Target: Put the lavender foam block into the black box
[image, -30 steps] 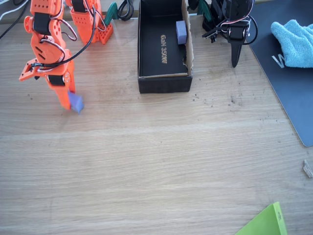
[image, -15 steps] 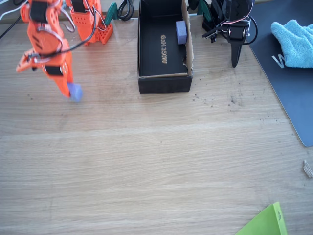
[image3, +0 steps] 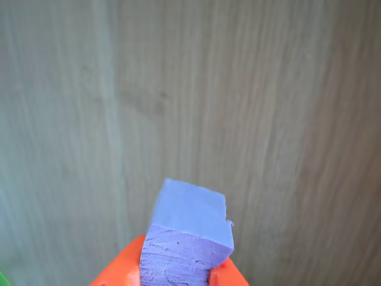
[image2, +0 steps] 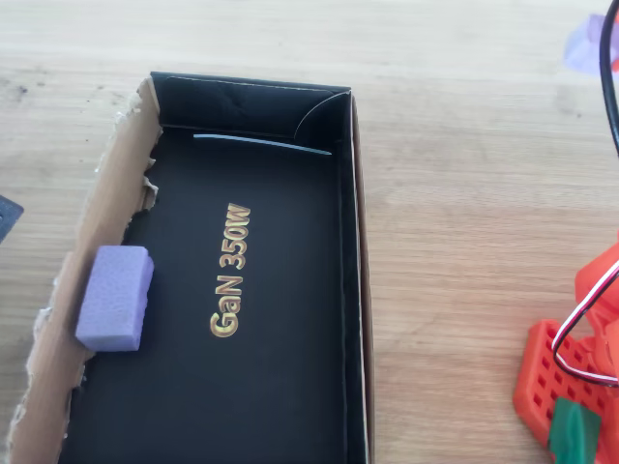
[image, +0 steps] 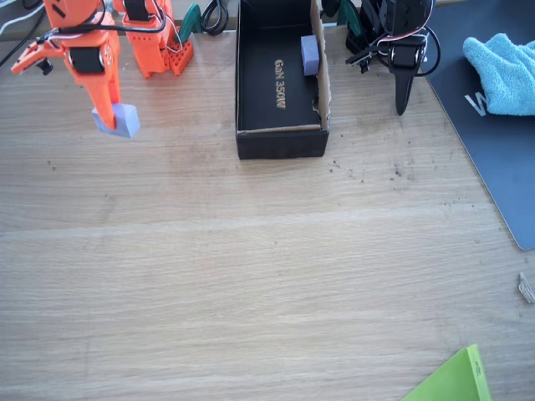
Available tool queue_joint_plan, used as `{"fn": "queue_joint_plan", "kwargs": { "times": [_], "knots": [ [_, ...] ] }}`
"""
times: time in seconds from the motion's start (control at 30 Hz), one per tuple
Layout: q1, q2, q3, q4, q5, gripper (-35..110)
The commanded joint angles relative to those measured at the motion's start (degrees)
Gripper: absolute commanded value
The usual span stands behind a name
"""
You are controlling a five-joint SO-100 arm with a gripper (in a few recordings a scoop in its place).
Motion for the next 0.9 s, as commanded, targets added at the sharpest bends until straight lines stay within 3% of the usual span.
{"fn": "queue_joint_plan", "kwargs": {
  "times": [0.0, 0.2, 0.63, 0.87],
  "knots": [
    [-3.34, 4.31, 0.35, -0.53, 1.32, 0],
    [-13.01, 8.61, 1.23, 0.62, 2.99, 0],
    [-46.23, 15.73, 4.48, 0.0, 23.12, 0],
    [-58.18, 13.54, 3.43, -5.19, 18.81, 0]
  ]
}}
